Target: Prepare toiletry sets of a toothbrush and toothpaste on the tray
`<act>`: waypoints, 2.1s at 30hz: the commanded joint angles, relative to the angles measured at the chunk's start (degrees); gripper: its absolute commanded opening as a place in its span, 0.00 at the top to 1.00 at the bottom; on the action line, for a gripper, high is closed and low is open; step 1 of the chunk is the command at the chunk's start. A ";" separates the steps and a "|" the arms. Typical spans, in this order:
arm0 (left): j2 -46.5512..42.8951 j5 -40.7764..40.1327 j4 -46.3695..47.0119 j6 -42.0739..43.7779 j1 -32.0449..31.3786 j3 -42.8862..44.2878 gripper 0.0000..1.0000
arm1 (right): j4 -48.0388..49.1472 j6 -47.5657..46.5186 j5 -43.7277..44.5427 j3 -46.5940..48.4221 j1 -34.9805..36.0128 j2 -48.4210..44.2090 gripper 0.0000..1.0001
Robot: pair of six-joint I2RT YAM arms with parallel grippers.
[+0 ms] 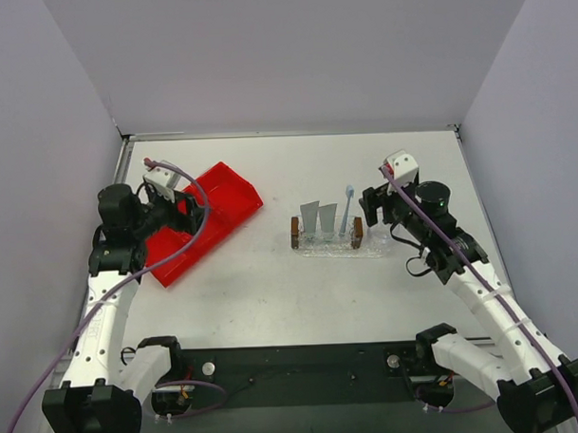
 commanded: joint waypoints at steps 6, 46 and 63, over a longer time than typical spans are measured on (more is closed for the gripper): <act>-2.02 -18.34 -2.76 -5.16 0.48 5.26 0.10 | -20.54 4.61 17.04 18.10 -1.00 -1.12 0.04; -12.31 -22.39 -0.76 -9.55 0.48 3.25 0.07 | -10.88 0.67 22.58 5.39 -4.17 -12.80 0.00; -11.96 -22.57 3.12 -10.43 0.92 -1.41 0.07 | -10.97 -0.04 24.43 3.99 -5.92 -11.31 0.03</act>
